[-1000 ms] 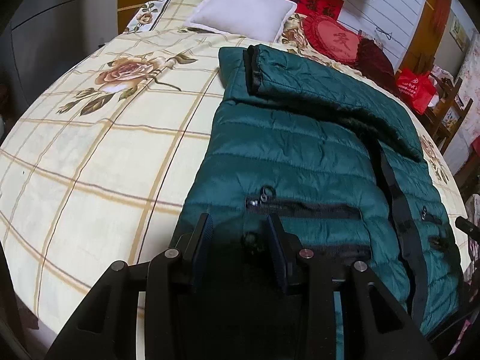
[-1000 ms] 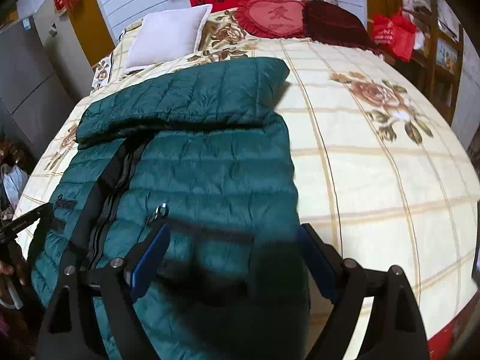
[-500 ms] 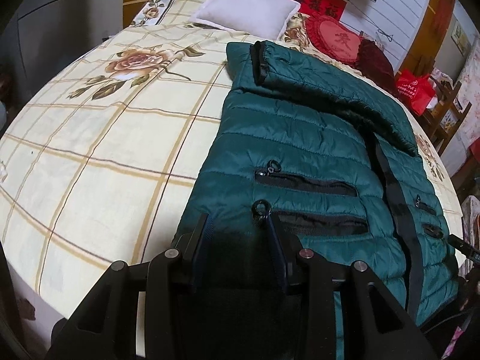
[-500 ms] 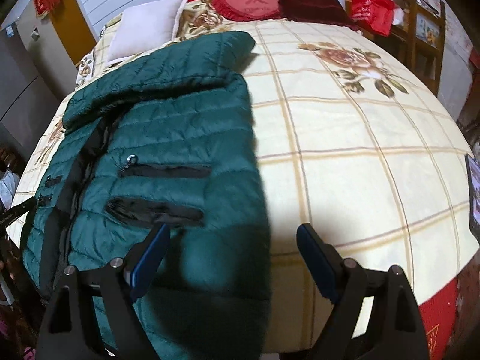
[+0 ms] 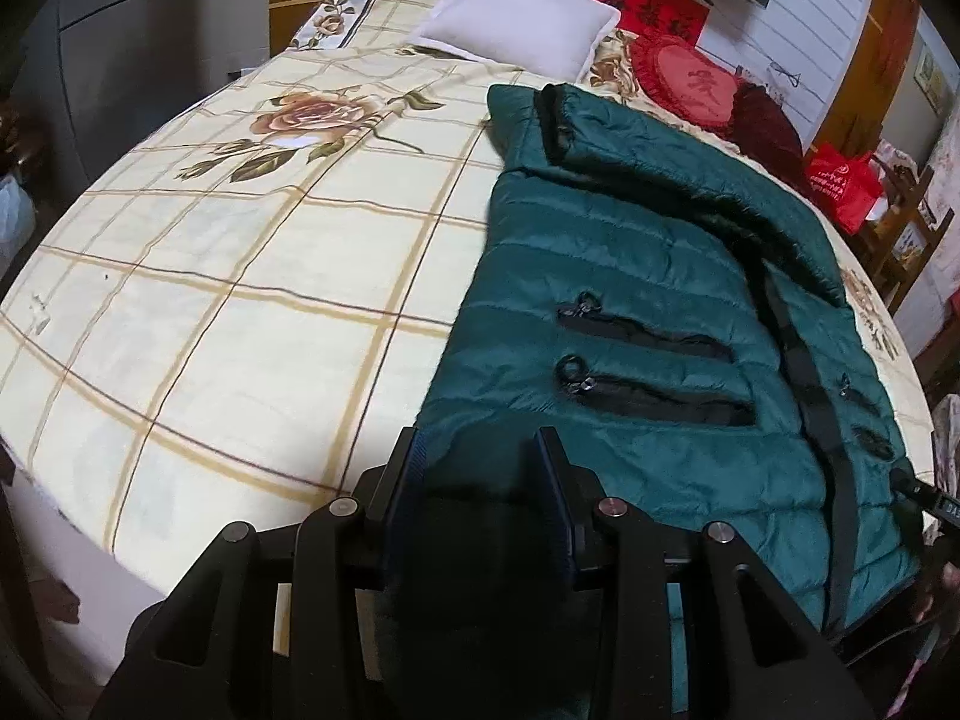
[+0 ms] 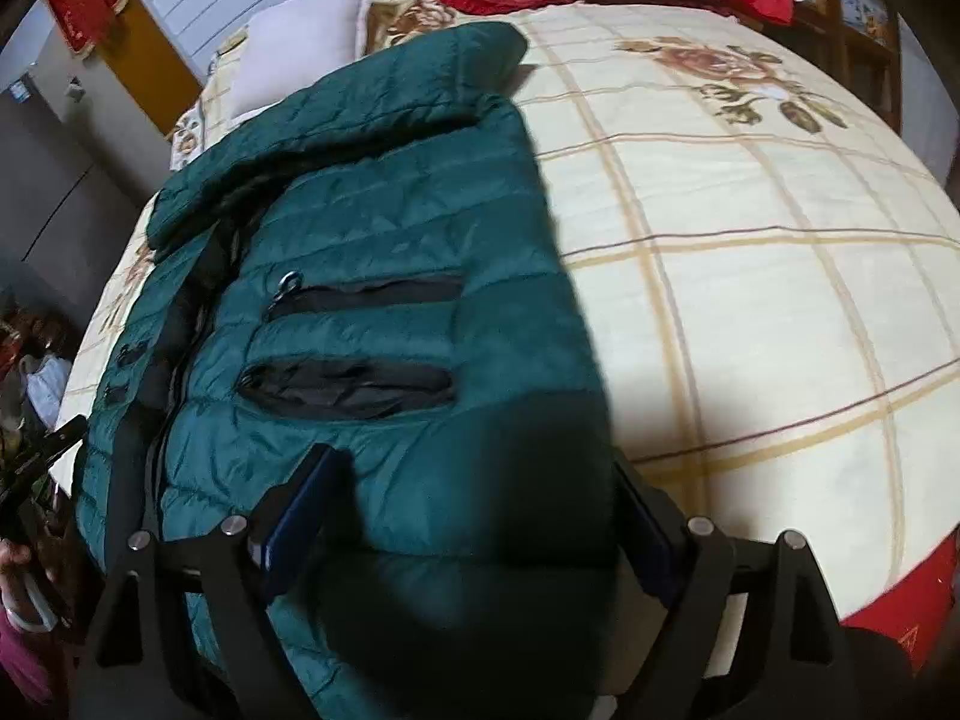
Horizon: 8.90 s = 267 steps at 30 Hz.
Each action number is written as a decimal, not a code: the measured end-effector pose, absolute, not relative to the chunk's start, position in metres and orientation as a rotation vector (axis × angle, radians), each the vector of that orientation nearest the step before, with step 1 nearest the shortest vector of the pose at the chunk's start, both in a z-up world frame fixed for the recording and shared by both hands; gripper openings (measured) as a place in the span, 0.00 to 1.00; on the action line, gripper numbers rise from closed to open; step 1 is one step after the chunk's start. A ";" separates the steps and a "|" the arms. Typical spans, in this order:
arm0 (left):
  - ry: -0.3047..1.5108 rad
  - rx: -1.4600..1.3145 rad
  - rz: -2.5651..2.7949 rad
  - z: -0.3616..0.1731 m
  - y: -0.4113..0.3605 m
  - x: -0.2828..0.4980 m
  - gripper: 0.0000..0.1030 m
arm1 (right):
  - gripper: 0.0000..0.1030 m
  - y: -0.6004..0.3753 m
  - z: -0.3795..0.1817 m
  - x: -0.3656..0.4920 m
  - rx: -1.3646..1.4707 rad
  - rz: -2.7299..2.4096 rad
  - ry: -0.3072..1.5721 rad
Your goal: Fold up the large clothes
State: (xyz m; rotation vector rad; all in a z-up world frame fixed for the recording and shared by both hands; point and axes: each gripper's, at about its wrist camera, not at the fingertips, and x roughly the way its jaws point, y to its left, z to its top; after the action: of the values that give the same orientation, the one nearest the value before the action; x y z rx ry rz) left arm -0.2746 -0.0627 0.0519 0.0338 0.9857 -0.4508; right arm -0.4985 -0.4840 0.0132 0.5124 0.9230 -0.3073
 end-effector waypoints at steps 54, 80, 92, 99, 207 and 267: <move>1.082 -0.085 -0.497 0.028 -0.039 -0.297 0.75 | 0.76 -0.462 0.011 -0.539 0.541 -0.053 1.010; 1.055 0.036 -0.536 0.034 -0.054 -0.303 0.39 | 0.33 -0.462 0.024 -0.528 0.462 0.020 0.957; 0.908 -0.052 -0.609 0.088 -0.049 -0.292 0.22 | 0.23 -0.486 0.075 -0.513 0.552 0.119 0.777; 0.835 -0.073 -0.622 0.118 -0.056 -0.277 0.22 | 0.23 -0.499 0.099 -0.497 0.538 0.092 0.718; 0.841 0.090 -0.372 0.077 -0.260 -0.015 0.78 | 0.94 -0.590 0.086 -0.201 0.247 -0.384 0.768; 1.085 -0.425 -0.646 0.036 -0.176 -0.012 0.84 | 1.00 -0.662 0.034 -0.234 0.609 -0.226 0.861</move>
State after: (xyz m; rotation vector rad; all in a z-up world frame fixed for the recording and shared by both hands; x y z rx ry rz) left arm -0.0120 -0.1764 0.0364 -0.4249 1.0846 -0.6456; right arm -0.2338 -0.6620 0.0339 0.6093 0.8612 -0.2264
